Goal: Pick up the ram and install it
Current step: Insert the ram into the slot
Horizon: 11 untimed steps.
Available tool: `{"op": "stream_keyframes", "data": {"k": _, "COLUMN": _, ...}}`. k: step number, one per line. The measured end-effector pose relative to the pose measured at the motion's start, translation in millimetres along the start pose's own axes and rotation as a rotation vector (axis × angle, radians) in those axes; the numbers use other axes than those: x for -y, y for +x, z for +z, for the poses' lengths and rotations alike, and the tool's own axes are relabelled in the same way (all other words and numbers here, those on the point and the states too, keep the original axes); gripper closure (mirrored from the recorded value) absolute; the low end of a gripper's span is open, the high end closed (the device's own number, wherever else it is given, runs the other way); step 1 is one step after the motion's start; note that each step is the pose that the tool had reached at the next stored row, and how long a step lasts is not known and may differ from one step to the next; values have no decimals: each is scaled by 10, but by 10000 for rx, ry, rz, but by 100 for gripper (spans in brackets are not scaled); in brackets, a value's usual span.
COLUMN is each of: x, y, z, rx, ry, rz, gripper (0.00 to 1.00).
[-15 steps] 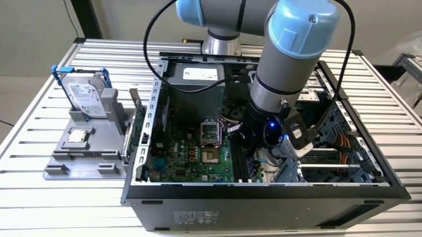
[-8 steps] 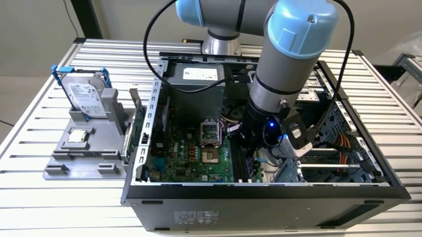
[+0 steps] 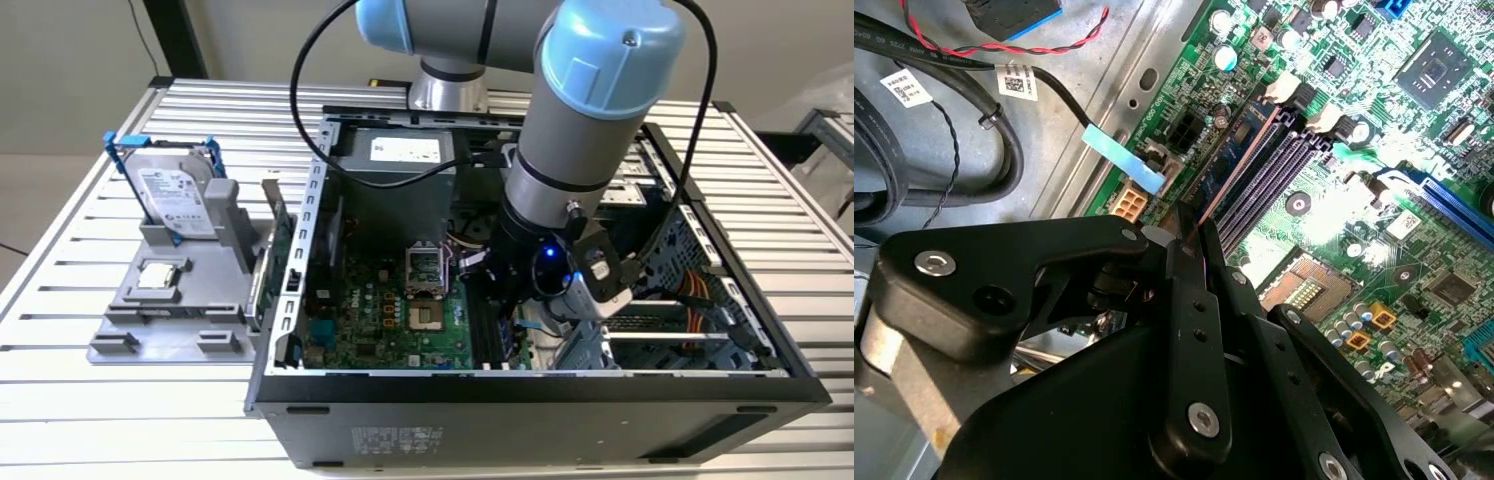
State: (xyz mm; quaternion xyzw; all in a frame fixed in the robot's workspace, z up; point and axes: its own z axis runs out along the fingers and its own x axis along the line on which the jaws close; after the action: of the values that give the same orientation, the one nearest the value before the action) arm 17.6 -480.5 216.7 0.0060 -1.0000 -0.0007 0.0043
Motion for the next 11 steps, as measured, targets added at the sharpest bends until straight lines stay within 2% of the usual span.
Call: {"op": "stream_keyframes", "data": {"k": 11, "x": -15, "y": 0, "z": -26, "rx": -1, "ry": 107, "rz": 1, "gripper": 100}}
